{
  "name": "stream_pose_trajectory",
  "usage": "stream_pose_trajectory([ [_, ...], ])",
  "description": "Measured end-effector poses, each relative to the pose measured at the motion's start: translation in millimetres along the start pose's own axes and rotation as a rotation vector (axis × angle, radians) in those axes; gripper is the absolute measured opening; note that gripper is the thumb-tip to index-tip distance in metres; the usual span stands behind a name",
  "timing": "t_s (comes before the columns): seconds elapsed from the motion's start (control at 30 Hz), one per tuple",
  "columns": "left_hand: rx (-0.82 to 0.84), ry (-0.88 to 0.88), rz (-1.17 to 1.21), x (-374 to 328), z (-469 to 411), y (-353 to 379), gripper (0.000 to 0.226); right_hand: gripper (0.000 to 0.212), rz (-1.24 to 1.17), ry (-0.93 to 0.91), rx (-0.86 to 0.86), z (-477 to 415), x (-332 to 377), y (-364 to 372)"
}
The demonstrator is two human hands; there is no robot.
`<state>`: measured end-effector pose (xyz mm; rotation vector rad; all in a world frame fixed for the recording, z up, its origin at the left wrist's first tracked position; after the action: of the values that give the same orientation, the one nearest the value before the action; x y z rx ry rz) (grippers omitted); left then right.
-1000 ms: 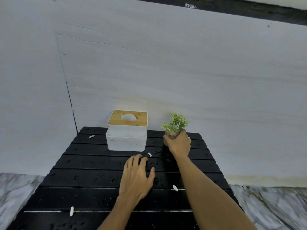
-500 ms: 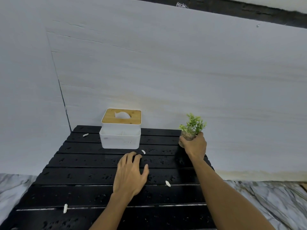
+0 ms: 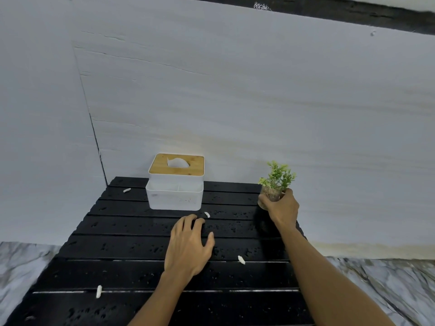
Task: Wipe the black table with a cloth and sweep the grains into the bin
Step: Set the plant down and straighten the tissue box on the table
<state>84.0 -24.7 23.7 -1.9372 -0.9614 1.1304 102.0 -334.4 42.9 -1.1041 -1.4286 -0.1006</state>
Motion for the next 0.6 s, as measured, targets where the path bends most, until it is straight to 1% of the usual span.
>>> stream_pose_trajectory([
  [0.07,0.017,-0.003,0.018,0.6,0.3,0.3,0.053,0.081,-0.009,0.031,0.007,8.3,-4.7,0.6],
  [0.1,0.021,-0.007,0.041,0.8,-0.1,-0.5,0.052,0.083,-0.003,0.047,-0.020,16.4,-5.7,-2.0],
  [0.13,0.018,-0.014,0.077,0.7,-0.5,-2.6,0.049,0.080,-0.004,0.050,-0.078,27.8,-3.2,-7.6],
  [0.2,-0.018,-0.049,0.184,0.7,-2.4,-13.4,0.045,0.062,-0.047,-0.019,-0.251,56.6,11.6,-23.7],
  [0.23,-0.057,-0.078,0.242,2.4,-3.3,-21.8,0.045,0.053,-0.084,-0.078,-0.304,72.0,23.3,-28.4],
  [0.27,-0.110,-0.113,0.296,5.4,-3.9,-31.9,0.047,0.048,-0.114,-0.140,-0.301,84.6,35.8,-26.9],
  [0.33,-0.235,-0.198,0.371,17.3,-5.0,-54.7,0.055,0.050,-0.149,-0.282,-0.169,100.7,62.8,-8.6],
  [0.37,-0.286,-0.244,0.390,26.6,-7.0,-64.8,0.060,0.057,-0.152,-0.347,-0.073,104.5,76.5,4.9],
  [0.43,-0.330,-0.313,0.395,47.4,-15.8,-80.1,0.074,0.083,-0.089,-0.450,0.140,108.3,103.3,35.6],
  [0.5,-0.310,-0.325,0.410,67.1,-30.8,-89.3,0.088,0.107,0.047,-0.506,0.328,109.5,125.2,65.5],
  [0.53,-0.273,-0.319,0.438,76.4,-39.4,-91.0,0.094,0.115,0.117,-0.519,0.392,109.1,133.2,78.8],
  [0.6,-0.155,-0.301,0.515,92.8,-56.8,-87.5,0.106,0.124,0.201,-0.519,0.465,105.3,143.4,101.2],
])
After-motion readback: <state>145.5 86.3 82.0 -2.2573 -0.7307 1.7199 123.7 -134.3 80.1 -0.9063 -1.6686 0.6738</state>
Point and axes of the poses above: each hand's wrist, its own z-axis away from the middle knuckle, its own y-axis out of the palm, x = y × z, the point moved 9 cm from there along -z, towards the middle knuckle, and after that the axes turned 4 degrees about -y, right-handed, at the moved point
